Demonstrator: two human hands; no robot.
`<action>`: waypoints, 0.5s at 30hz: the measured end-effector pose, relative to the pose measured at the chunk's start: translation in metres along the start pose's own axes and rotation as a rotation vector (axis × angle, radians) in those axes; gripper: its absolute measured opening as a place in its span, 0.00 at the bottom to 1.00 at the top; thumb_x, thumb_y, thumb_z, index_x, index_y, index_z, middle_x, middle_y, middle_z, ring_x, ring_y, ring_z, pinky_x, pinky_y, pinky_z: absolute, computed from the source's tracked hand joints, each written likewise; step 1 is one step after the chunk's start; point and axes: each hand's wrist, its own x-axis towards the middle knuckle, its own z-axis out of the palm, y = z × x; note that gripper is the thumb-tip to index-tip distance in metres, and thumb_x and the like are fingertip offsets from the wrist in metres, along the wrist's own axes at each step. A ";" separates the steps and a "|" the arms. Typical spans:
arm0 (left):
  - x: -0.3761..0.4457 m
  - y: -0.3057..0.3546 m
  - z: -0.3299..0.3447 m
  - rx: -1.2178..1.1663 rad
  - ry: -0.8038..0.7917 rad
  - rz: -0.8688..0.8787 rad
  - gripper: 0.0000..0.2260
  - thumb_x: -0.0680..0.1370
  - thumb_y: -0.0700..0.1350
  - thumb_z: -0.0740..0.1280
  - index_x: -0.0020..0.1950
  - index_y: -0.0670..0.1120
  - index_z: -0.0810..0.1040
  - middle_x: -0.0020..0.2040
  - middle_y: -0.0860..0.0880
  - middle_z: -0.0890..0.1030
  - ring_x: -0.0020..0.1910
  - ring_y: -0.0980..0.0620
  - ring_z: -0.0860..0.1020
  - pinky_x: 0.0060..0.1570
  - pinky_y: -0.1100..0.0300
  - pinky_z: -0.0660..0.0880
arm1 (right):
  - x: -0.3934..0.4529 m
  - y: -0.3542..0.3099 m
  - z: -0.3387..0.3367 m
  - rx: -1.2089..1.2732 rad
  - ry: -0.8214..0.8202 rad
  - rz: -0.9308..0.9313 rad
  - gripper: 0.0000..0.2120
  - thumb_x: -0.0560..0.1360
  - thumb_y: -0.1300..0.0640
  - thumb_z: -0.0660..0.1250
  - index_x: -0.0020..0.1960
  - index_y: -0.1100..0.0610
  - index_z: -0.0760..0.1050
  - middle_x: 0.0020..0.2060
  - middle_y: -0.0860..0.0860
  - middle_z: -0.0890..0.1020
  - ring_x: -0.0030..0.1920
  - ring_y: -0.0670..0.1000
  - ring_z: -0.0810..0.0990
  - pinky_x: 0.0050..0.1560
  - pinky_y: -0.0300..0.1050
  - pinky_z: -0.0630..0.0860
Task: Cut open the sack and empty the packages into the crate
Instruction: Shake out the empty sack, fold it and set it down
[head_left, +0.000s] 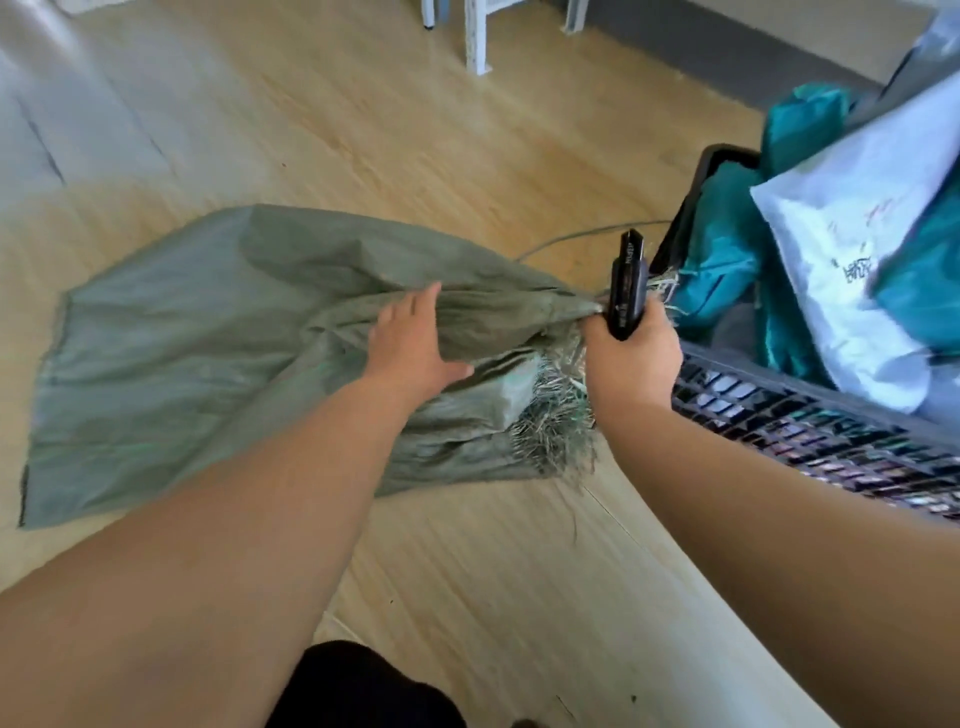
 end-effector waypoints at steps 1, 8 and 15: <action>0.003 0.010 0.002 0.015 0.011 0.033 0.41 0.69 0.57 0.74 0.76 0.51 0.58 0.73 0.46 0.66 0.72 0.42 0.63 0.69 0.46 0.63 | 0.003 -0.001 -0.005 0.011 -0.008 -0.022 0.03 0.75 0.58 0.65 0.48 0.54 0.73 0.34 0.46 0.74 0.33 0.44 0.72 0.32 0.35 0.69; 0.005 0.077 -0.009 -0.106 0.026 -0.089 0.07 0.78 0.41 0.62 0.54 0.47 0.77 0.50 0.44 0.81 0.49 0.41 0.77 0.42 0.52 0.72 | 0.017 -0.020 -0.045 -0.066 -0.077 -0.163 0.13 0.73 0.59 0.65 0.57 0.55 0.75 0.55 0.48 0.76 0.50 0.46 0.75 0.52 0.39 0.70; -0.051 0.126 -0.045 0.016 0.073 -0.024 0.08 0.75 0.41 0.65 0.53 0.44 0.71 0.54 0.43 0.75 0.53 0.40 0.74 0.48 0.48 0.70 | -0.008 -0.050 -0.088 0.097 -0.164 0.185 0.03 0.76 0.59 0.61 0.50 0.55 0.70 0.35 0.54 0.77 0.35 0.56 0.75 0.39 0.59 0.76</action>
